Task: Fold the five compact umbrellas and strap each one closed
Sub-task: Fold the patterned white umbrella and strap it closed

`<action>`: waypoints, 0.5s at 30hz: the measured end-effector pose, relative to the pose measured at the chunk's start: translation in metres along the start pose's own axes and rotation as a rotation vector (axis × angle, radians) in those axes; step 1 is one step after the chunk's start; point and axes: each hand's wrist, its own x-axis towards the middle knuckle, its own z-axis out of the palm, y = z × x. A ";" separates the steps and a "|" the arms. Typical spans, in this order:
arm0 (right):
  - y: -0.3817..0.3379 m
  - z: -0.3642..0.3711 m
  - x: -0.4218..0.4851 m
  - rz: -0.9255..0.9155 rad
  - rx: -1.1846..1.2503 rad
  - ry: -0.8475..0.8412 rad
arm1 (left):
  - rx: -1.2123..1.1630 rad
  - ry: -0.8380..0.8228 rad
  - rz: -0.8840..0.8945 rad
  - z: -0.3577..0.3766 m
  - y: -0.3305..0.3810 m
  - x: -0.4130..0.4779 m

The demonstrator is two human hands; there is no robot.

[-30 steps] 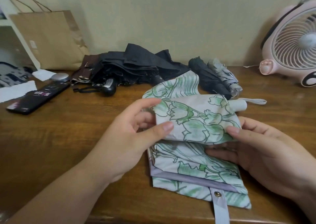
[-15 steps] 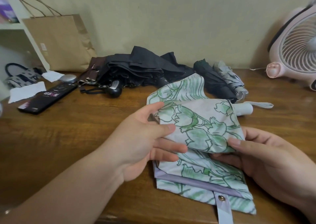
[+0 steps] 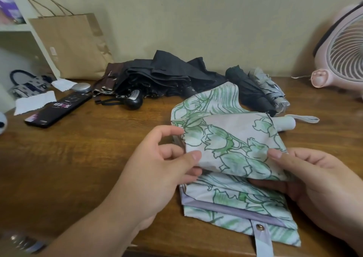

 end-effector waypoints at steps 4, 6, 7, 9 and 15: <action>0.003 0.008 -0.004 -0.057 -0.355 0.217 | 0.247 0.016 0.035 -0.002 -0.005 0.000; 0.001 0.009 -0.004 -0.124 -0.499 0.273 | 0.348 -0.013 0.040 -0.002 -0.006 0.000; 0.000 0.008 -0.004 -0.156 -0.564 0.289 | 0.395 -0.026 0.046 -0.002 -0.006 0.001; 0.001 0.006 -0.004 -0.205 -0.720 0.312 | 0.515 -0.053 0.056 0.000 -0.007 0.001; 0.004 -0.005 -0.003 -0.342 -1.063 0.230 | 0.878 -0.148 0.078 0.006 -0.002 0.000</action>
